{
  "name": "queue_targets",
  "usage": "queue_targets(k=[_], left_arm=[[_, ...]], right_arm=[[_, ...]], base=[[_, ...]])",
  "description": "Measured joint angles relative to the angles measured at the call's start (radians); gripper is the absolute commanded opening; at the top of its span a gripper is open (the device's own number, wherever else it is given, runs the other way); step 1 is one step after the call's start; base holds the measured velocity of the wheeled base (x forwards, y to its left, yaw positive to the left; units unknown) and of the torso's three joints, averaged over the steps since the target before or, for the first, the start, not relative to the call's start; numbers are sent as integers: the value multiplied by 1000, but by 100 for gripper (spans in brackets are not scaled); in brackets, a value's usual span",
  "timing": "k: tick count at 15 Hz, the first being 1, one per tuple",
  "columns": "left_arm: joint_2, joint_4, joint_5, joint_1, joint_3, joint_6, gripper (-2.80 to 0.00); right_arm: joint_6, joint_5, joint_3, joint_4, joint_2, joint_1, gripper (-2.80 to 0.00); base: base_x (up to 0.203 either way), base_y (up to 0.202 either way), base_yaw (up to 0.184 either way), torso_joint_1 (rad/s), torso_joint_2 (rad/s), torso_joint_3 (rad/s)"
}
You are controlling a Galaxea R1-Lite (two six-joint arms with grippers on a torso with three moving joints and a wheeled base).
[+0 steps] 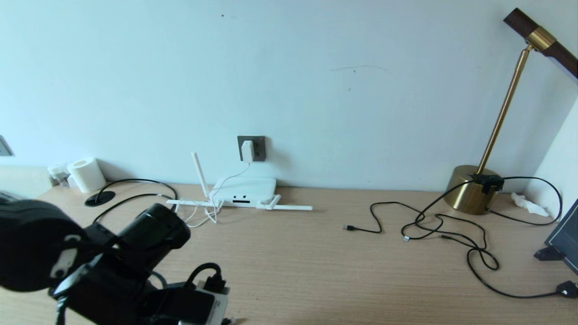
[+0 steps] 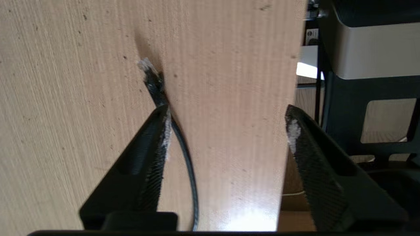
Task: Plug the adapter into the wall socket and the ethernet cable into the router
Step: Pick up cable
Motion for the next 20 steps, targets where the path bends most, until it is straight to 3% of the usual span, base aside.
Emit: queue_targets(k=[9,20], left_arm=[[214,114,25,21,-212,8,0],[316,82,47,59,-265,5,0]], right_arm=[[0,0,0,0,0,0,-280],[0,0,0,0,0,0,-280]], base=[[0,0,0,0,0,0],[0,0,0,0,0,0]])
